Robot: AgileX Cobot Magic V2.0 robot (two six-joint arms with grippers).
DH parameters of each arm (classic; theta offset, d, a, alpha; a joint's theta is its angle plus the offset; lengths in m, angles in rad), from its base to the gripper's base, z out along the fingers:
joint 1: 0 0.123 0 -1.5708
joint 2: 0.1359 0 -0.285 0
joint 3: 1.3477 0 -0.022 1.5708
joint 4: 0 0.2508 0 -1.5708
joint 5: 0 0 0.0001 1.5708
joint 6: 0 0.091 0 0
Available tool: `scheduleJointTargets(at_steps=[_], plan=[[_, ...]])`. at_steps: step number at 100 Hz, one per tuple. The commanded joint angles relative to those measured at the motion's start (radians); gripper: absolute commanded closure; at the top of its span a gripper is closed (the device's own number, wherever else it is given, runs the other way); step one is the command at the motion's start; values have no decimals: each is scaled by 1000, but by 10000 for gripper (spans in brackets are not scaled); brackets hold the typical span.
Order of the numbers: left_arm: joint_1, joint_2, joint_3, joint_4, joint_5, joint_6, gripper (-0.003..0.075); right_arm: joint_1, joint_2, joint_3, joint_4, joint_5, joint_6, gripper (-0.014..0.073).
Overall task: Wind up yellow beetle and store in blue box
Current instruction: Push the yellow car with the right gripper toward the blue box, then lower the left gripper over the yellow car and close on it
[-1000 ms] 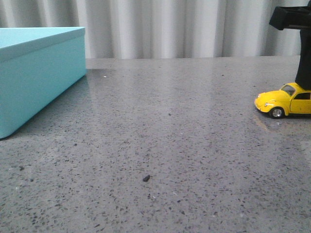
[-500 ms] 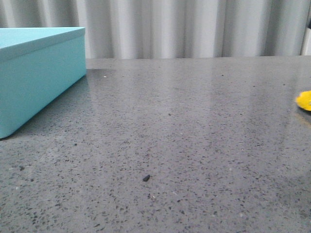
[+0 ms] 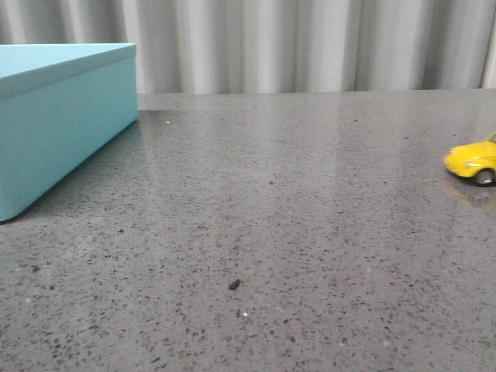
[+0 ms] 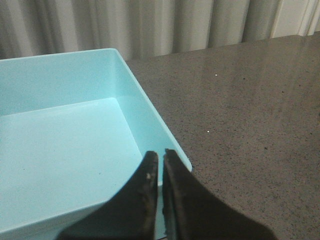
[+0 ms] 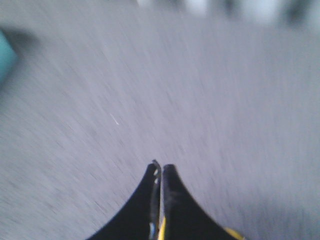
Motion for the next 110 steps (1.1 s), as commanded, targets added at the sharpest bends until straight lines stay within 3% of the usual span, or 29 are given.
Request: scheduleJointTargets(at_steps=[1, 25, 47, 65, 79, 90, 101, 110], plan=[[-6, 15, -26, -15, -70, -7, 741, 42, -114, -33, -12, -86, -48, 645], [-6, 75, -26, -15, -70, 28, 741, 61, -340, 35, -47, -88, -120, 645], [-6, 184, -53, -15, -69, 102, 741, 61, -551, 209, -64, -110, -215, 645], [-6, 306, -177, -15, -36, 274, 741, 61, -639, 331, -65, -118, -215, 645], [-6, 446, -336, -3, 71, 355, 737, 63, -671, 380, -65, -143, -215, 645], [-6, 570, -473, 1, 205, 465, 650, 81, -682, 392, -64, -152, -215, 645], [-6, 706, -598, 4, 373, 550, 456, 107, -686, 397, -64, -155, -215, 645], [-11, 796, -682, 32, 468, 573, 358, 122, -686, 397, -66, -155, -215, 645]])
